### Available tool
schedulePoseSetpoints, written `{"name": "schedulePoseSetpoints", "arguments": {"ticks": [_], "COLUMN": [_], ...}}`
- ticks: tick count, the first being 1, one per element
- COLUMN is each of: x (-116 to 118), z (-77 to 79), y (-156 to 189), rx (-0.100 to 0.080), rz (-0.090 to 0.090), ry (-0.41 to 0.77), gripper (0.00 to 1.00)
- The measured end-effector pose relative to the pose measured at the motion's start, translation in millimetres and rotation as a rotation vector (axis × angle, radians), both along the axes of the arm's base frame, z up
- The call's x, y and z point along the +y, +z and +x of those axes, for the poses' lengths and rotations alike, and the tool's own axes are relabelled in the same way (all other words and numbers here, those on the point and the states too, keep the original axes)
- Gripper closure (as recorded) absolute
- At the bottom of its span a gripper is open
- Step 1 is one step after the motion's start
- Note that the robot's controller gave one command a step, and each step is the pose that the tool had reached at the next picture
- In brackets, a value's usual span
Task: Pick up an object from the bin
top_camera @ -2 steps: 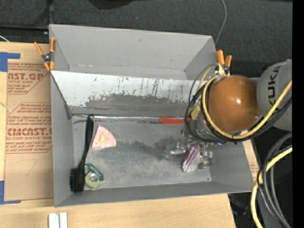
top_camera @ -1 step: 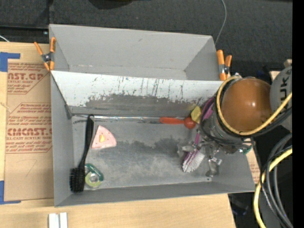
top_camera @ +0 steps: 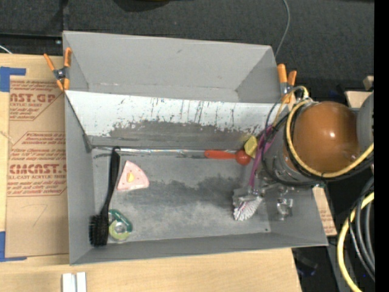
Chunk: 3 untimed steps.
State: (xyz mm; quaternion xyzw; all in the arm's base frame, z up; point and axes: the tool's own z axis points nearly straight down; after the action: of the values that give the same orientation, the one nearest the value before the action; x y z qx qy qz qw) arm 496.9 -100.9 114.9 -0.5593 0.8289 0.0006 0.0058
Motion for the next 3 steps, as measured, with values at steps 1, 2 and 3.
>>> {"name": "schedulePoseSetpoints", "arguments": {"ticks": [1,2,3], "x": [-23.7,-23.7,-37.9], "z": [11.4,11.3,12.1], "y": [-45.7,-45.7,40.1], "rx": [0.006,0.006,0.002], "rz": [0.0,0.0,0.001], "ry": [-0.103,-0.103,-0.136], "gripper": [1.0,1.0,1.0]}}
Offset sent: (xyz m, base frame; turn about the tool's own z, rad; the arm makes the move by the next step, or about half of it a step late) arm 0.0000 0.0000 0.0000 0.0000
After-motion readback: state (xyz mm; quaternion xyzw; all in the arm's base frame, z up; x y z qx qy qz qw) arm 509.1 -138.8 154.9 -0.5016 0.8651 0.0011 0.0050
